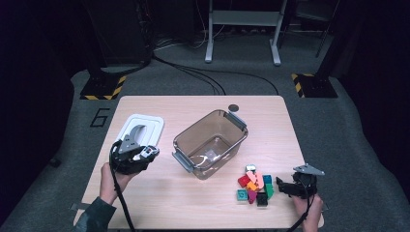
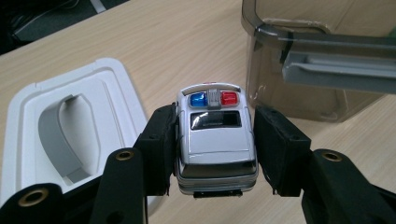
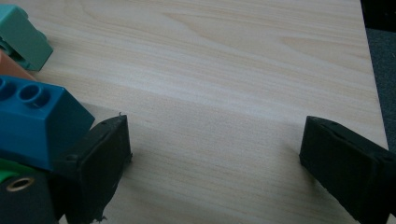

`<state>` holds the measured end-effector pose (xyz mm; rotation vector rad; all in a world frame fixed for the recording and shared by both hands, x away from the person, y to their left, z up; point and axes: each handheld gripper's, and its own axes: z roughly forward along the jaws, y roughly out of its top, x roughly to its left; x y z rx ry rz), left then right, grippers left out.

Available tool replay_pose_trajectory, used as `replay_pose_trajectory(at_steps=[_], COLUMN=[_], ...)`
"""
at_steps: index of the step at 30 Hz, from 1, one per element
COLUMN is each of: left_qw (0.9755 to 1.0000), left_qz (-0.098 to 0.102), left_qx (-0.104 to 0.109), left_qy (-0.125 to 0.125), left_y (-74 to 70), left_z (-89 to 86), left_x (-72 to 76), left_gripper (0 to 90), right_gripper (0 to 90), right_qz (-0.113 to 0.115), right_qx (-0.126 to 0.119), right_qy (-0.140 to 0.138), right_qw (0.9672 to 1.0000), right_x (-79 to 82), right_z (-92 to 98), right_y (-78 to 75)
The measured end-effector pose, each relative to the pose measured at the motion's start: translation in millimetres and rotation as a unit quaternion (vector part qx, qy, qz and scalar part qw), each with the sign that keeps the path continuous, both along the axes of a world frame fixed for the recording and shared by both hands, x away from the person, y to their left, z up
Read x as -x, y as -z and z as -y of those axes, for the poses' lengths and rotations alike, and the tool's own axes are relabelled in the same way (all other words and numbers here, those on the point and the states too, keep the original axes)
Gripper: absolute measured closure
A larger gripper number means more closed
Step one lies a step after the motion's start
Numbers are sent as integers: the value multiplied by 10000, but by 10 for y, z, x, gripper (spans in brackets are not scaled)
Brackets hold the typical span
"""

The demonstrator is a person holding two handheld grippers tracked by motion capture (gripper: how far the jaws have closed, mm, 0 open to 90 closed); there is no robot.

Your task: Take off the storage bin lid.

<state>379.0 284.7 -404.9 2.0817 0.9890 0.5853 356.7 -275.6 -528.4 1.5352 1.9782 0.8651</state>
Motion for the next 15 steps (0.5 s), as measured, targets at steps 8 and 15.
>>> replay_pose_trajectory(at_steps=[8,15], left_qw=[9999,9997], left_qz=[96,183], left_qx=[-37,-82], left_qy=[51,171], left_y=[-160,-276], left_z=[37,125], left_x=[-80,-137], left_gripper=[503,503], right_gripper=[79,79], right_qz=[-1,-1], right_qx=[-4,0], right_qy=[2,-1], right_qw=[10000,10000], right_x=[0,0], right_z=[-1,0], right_y=[0,0])
